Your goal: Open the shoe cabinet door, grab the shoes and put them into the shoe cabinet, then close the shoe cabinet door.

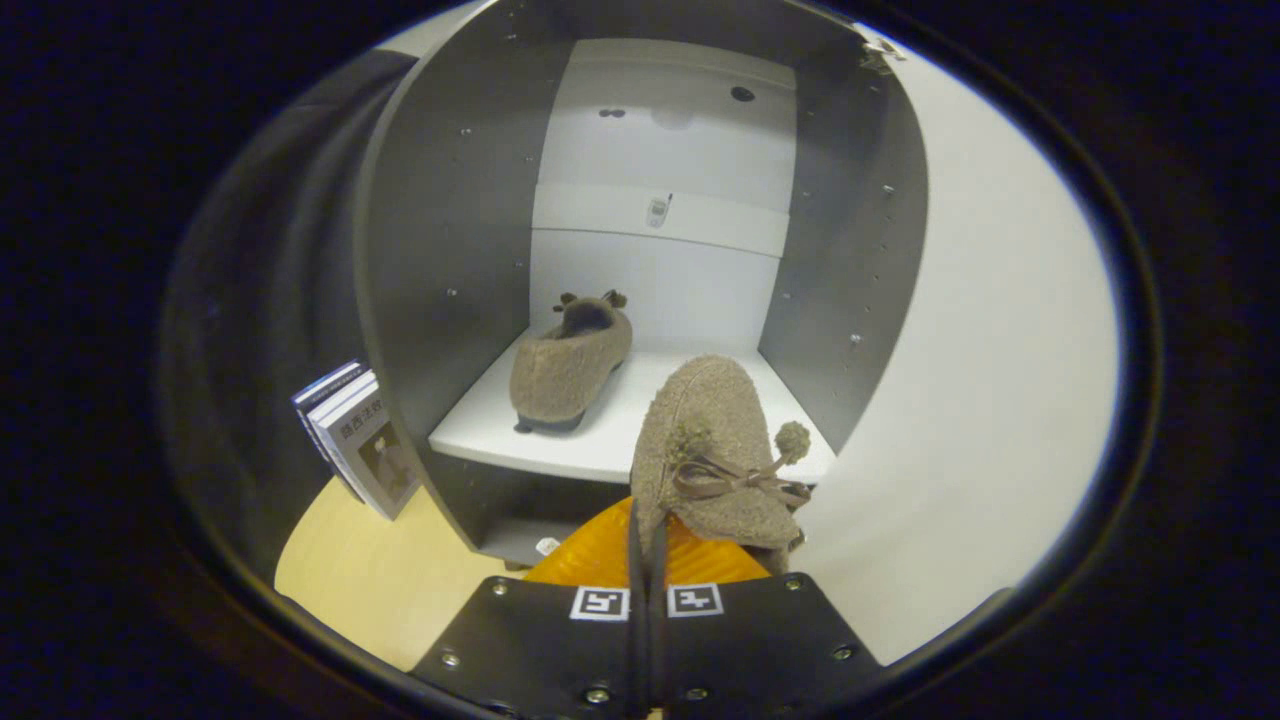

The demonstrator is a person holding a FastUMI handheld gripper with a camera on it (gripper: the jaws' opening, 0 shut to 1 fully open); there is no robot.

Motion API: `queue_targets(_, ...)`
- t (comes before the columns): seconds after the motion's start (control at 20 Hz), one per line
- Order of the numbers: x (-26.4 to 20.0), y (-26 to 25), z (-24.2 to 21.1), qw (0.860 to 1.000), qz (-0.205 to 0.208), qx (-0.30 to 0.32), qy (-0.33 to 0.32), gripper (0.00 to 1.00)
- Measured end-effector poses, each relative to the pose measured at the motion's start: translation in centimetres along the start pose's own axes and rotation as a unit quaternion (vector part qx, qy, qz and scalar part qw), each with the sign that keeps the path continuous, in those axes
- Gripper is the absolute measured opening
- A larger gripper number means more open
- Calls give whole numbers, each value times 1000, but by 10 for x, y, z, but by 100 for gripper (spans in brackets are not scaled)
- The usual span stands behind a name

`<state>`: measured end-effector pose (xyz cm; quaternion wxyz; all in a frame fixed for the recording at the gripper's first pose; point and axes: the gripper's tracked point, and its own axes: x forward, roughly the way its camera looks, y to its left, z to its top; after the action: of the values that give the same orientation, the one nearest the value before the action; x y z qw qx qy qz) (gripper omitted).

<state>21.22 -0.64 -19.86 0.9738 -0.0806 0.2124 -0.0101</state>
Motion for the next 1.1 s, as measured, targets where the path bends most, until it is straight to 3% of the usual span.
queue_targets(0.45, 92, -11, 34, 999, 26, -21, 5, 0)
queue_targets(0.75, 140, -21, 52, 999, 15, -26, 19, 1)
queue_targets(1.1, 188, -27, 61, 999, 18, -6, 37, 14)
